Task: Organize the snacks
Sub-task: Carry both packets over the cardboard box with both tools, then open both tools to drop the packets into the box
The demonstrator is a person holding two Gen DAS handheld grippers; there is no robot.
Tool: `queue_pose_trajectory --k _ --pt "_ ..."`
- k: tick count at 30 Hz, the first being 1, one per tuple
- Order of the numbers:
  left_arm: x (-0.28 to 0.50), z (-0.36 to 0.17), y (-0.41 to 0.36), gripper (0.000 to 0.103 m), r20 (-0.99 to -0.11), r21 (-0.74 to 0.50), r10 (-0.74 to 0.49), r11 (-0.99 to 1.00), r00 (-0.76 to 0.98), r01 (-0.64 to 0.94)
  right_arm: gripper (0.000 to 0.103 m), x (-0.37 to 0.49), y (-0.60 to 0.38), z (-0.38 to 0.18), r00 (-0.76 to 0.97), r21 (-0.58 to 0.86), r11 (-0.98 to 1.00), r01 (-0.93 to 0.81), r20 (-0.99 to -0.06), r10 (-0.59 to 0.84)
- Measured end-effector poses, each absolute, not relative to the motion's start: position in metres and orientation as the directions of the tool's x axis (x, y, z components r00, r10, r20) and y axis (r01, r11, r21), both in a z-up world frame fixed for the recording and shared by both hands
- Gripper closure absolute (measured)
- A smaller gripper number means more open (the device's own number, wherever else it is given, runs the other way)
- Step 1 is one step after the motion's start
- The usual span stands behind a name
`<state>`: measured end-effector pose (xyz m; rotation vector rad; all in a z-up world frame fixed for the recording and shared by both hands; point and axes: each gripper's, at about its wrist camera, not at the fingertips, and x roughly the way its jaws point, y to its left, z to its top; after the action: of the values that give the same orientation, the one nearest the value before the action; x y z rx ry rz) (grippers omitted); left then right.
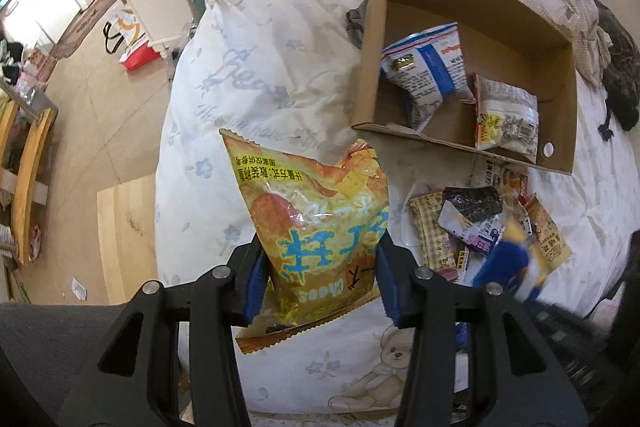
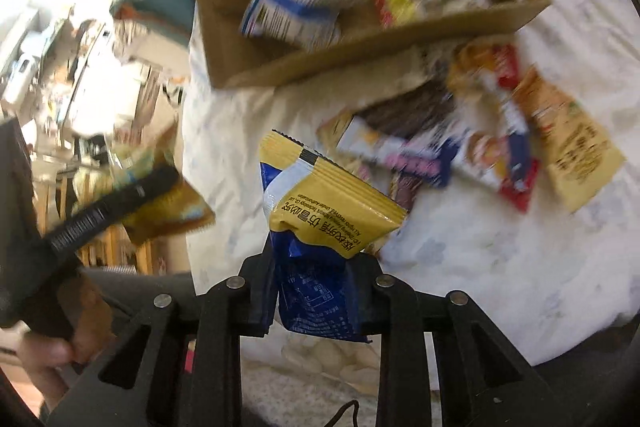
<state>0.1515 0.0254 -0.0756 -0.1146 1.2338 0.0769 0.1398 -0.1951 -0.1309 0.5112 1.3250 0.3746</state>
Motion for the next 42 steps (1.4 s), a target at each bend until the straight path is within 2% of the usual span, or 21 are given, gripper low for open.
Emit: queue_pose_trajectory --k 4,13,17,26,42 --pt "0.151 -0.076 0.02 0.06 -0.938 -0.011 0.027 0.994 0.347 -0.107 0.074 0.144 -0.208 -0.121 0.267 0.557 0.83 0.041 -0.806 0.528" --pt "0.151 -0.047 0.016 0.06 -0.898 -0.03 0.003 0.997 0.439 -0.069 0.074 0.176 -0.221 -0.088 0.352 0.535 0.845 -0.004 -0.79 0.502" --pt "0.172 -0.025 0.005 0.06 -0.883 -0.049 -0.031 0.998 0.469 -0.028 0.074 0.201 -0.229 -0.075 0.391 0.53 0.848 -0.011 -0.778 0.492" --pt "0.238 0.002 -0.021 0.06 -0.835 0.014 -0.002 1.0 0.55 0.026 0.074 0.247 -0.257 -0.061 0.466 0.514 0.858 0.001 -0.759 0.454" --pt "0.273 -0.047 -0.045 0.06 -0.809 0.027 -0.022 0.997 0.588 0.074 0.074 0.277 -0.27 -0.092 0.467 0.465 0.883 0.062 -0.795 0.386"
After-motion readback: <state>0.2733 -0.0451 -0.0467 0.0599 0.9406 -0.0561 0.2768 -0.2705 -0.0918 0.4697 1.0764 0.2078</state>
